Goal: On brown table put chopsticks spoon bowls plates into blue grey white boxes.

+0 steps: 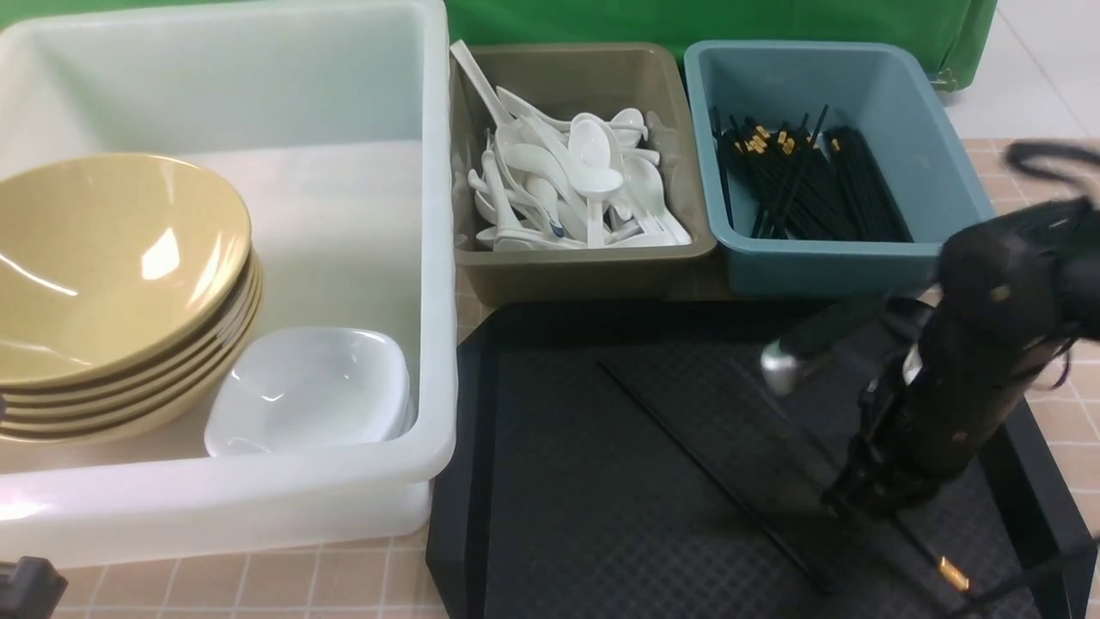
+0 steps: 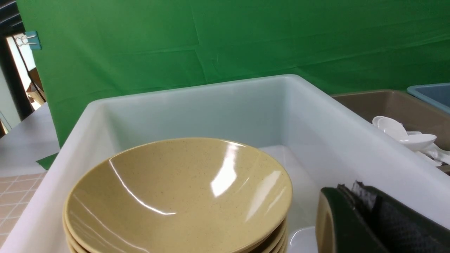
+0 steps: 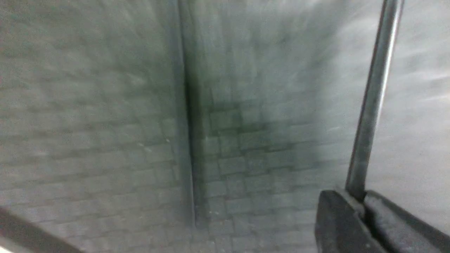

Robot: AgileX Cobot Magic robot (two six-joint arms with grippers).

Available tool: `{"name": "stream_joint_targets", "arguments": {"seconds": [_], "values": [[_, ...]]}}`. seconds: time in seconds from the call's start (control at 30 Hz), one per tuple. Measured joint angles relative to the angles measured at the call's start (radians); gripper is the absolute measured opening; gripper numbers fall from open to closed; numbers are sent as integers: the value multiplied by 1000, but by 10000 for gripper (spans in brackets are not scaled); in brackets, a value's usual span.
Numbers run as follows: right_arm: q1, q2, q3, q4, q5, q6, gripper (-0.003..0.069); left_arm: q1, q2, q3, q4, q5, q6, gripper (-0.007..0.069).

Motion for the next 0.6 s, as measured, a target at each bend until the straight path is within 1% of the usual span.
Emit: {"name": "stream_joint_targets", "arguments": {"seconds": [0.07,0.1,0.13,0.17,0.2,0.27,0.3,0.33,0.37,0.43,0.47,0.5,0.57,0.6], "values": [[-1,-87,-27,0,-21,-6,79,0,0,0,0,0,0,1],[-3,-141,-45,-1,-63,-17,79,0,0,0,0,0,0,1],[-10,-187,-69,-3,-149,-30,79,0,0,0,0,0,0,1],[-16,-211,-79,-3,-199,-33,79,0,0,0,0,0,0,1],[-16,-217,-79,-3,-218,-34,79,0,0,0,0,0,0,1],[-47,-244,-91,-5,-476,-37,79,0,0,0,0,0,0,1],[-63,-235,-96,-6,-581,-36,79,0,0,0,0,0,0,1],[-73,-224,-100,-7,-636,-34,80,0,0,0,0,0,0,1],[-104,-177,-127,-7,-748,-17,88,0,0,0,0,0,0,1],[-132,-103,-164,-7,-777,15,114,0,0,0,0,0,0,1],[-148,-58,-190,-8,-768,40,138,0,0,0,0,0,0,1],[-154,-49,-201,-8,-759,49,144,0,0,0,0,0,0,1],[-180,68,-272,-8,-635,90,247,0,0,0,0,0,0,1],[-184,87,-293,-14,-577,97,269,0,0,0,0,0,0,1]]}}
